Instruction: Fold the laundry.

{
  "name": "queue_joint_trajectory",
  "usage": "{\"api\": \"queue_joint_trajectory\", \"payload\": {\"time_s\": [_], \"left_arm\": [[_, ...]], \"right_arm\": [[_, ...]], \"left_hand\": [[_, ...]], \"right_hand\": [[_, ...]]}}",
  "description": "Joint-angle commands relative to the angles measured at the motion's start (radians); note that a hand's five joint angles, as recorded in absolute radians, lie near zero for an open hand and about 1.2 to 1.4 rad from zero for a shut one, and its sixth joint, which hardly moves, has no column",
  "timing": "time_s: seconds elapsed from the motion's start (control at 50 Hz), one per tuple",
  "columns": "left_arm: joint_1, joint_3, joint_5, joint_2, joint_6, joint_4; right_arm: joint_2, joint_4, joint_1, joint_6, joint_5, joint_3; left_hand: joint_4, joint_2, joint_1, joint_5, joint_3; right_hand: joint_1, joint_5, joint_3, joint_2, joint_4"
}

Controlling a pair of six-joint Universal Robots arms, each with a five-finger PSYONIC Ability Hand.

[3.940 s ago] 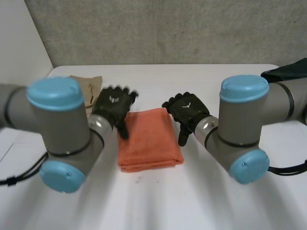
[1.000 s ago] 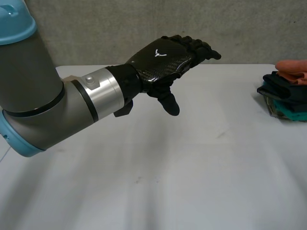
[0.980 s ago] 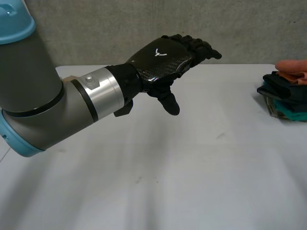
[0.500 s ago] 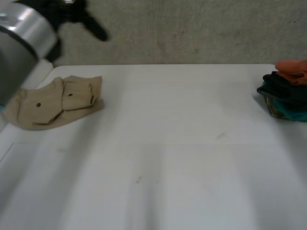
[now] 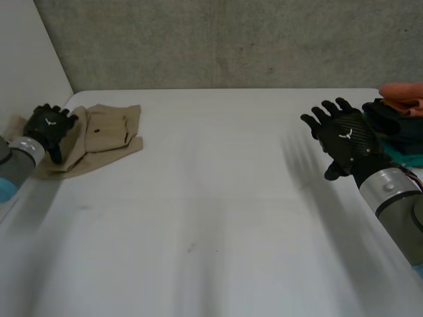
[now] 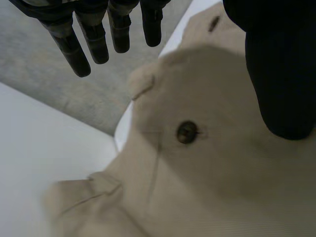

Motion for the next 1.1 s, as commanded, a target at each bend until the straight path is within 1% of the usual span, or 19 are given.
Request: {"api": "queue_joint_trajectory", "payload": {"time_s": [0.02,0.12,0.24,0.26,0.32,0.34,0.4,0.46,0.54,0.56,0.64,0.68,0.7,0.72,0.74,0.76,0.86,0.96,1.1], "left_arm": [[0.004,0.12,0.057,-0.116,-0.063,0.004],[-0.044,0.1,0.014,-0.067,-0.158,0.015],[-0.115,-0.02,-0.02,0.192,-0.317,0.045],[-0.147,-0.063,-0.017,0.269,-0.386,0.076],[-0.217,-0.115,-0.017,0.369,-0.477,0.123],[-0.272,-0.153,-0.012,0.431,-0.533,0.154],[-0.364,-0.225,-0.007,0.521,-0.619,0.196],[-0.43,-0.271,0.005,0.541,-0.649,0.202],[-0.579,-0.308,0.013,0.497,-0.664,0.2],[-0.652,-0.31,0.011,0.46,-0.663,0.199],[-0.788,-0.29,0.003,0.372,-0.657,0.203],[-0.793,-0.275,0.003,0.334,-0.657,0.2],[-0.791,-0.264,0.003,0.316,-0.655,0.196],[-0.796,-0.255,-0.001,0.284,-0.653,0.179],[-0.8,-0.255,-0.009,0.274,-0.652,0.164],[-0.802,-0.255,-0.018,0.271,-0.649,0.147],[-0.788,-0.256,-0.118,0.311,-0.598,0.042],[-0.725,-0.345,-0.243,0.487,-0.583,-0.045],[-0.696,-0.54,-0.323,0.671,-0.584,-0.048]], "right_arm": [[0.003,-0.001,-0.005,0.002,-0.002,0.03],[0.005,-0.001,-0.005,0.002,0.001,0.031],[0.0,-0.003,-0.005,0.003,0.006,0.031],[-0.001,-0.003,-0.005,0.003,0.006,0.031],[-0.009,-0.003,-0.007,0.005,0.01,0.031],[-0.011,-0.003,-0.007,0.006,0.013,0.031],[-0.015,-0.001,-0.007,0.011,0.029,0.031],[-0.021,-0.001,-0.01,0.019,0.055,0.031],[-0.038,0.0,-0.025,0.019,0.087,0.033],[-0.043,0.0,-0.033,0.02,0.092,0.033],[-0.052,0.0,-0.058,0.022,0.096,0.035],[-0.054,0.0,-0.061,0.022,0.096,0.035],[-0.054,0.0,-0.065,0.023,0.096,0.035],[-0.054,0.0,-0.067,0.023,0.096,0.035],[-0.054,0.002,-0.068,0.023,0.096,0.035],[-0.054,0.005,-0.07,0.023,0.096,0.035],[-0.061,0.054,-0.074,0.025,0.098,0.024],[-0.086,0.15,-0.065,0.032,0.099,0.002],[-0.089,0.368,-0.018,0.115,0.089,-0.102]], "left_hand": [[1.188,1.182,1.203,1.169,1.18],[1.193,1.186,1.208,1.174,1.185],[1.193,1.186,1.208,1.174,1.185],[1.193,1.186,1.208,1.174,1.185],[1.193,1.186,1.208,1.174,1.185],[1.193,1.186,1.208,1.174,1.185],[1.193,1.186,1.208,1.174,1.185],[1.193,1.186,1.208,1.174,1.185],[1.193,1.186,1.208,1.174,1.185],[1.193,1.186,1.208,1.174,1.185],[1.193,1.186,1.208,1.174,1.185],[1.193,1.186,1.208,1.174,1.185],[1.071,1.065,1.086,1.052,1.063],[0.556,0.549,0.57,0.536,0.548],[0.376,0.369,0.391,0.357,0.368],[0.311,0.304,0.325,0.291,0.302],[0.201,0.194,0.216,0.182,0.193],[0.096,0.089,0.111,0.077,0.088],[0.075,0.068,0.089,0.056,0.067]], "right_hand": [[-0.052,-0.047,-0.036,-0.036,-0.037],[-0.052,-0.047,-0.036,-0.036,-0.037],[-0.052,-0.047,-0.036,-0.036,-0.037],[-0.052,-0.047,-0.036,-0.036,-0.037],[-0.052,-0.047,-0.036,-0.036,-0.037],[-0.052,-0.047,-0.036,-0.036,-0.037],[-0.052,-0.047,-0.036,-0.036,-0.037],[-0.052,-0.047,-0.036,-0.036,-0.037],[-0.052,-0.047,-0.036,-0.036,-0.037],[-0.052,-0.047,-0.036,-0.036,-0.037],[-0.052,-0.047,-0.036,-0.036,-0.037],[-0.052,-0.047,-0.036,-0.036,-0.037],[-0.052,-0.047,-0.036,-0.036,-0.037],[-0.052,-0.047,-0.036,-0.036,-0.037],[-0.052,-0.047,-0.036,-0.036,-0.037],[-0.052,-0.047,-0.036,-0.036,-0.037],[-0.052,-0.047,-0.036,-0.036,-0.037],[-0.052,-0.047,-0.036,-0.036,-0.037],[-0.052,-0.047,-0.036,-0.036,-0.037]]}}
